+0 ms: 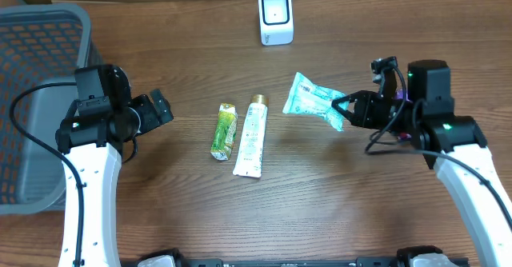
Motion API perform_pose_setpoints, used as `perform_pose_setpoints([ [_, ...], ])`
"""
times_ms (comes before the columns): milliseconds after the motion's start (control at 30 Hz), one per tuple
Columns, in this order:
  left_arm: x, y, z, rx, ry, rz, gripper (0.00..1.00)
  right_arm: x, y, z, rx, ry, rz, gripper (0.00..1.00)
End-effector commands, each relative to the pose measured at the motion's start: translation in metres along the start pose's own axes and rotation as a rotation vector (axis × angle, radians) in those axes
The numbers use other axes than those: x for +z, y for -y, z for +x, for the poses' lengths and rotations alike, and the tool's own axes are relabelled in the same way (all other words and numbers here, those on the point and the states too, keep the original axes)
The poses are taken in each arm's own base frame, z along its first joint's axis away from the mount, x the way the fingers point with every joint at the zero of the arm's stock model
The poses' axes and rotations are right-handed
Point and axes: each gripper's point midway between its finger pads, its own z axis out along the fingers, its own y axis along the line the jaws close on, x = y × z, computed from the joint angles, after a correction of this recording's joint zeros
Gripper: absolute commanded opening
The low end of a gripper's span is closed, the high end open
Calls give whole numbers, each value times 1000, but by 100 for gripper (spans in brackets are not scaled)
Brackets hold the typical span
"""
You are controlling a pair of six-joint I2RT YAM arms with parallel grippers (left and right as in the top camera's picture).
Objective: Scan the item barcode
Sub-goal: 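Raise the green pack to the white scanner with the right gripper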
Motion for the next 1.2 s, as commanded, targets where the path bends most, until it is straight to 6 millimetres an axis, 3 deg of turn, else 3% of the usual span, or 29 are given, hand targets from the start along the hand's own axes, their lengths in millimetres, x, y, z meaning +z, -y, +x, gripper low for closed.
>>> perform_pose_setpoints([
  [0, -2, 0, 0, 19, 7, 4, 100, -21, -21, -9, -106, 65, -17, 4],
  [333, -2, 0, 0, 19, 7, 4, 100, -32, -48, 0, -325, 60, -122, 4],
  [700, -2, 0, 0, 19, 7, 4, 100, -32, -46, 1, -306, 59, -109, 4],
  [800, -2, 0, 0, 19, 7, 4, 100, -32, -24, -13, -245, 112, 46, 4],
  [833, -2, 0, 0, 19, 8, 5, 100, -37, -4, -29, -218, 164, 224, 4],
  [900, -2, 0, 0, 19, 8, 5, 100, -42, 3, -43, -226, 187, 354, 3],
  [1033, -2, 0, 0, 19, 7, 4, 100, -44, 2, -78, -278, 233, 586, 4],
  [1167, -2, 0, 0, 19, 8, 5, 100, -32, -10, -126, -380, 326, 821, 4],
])
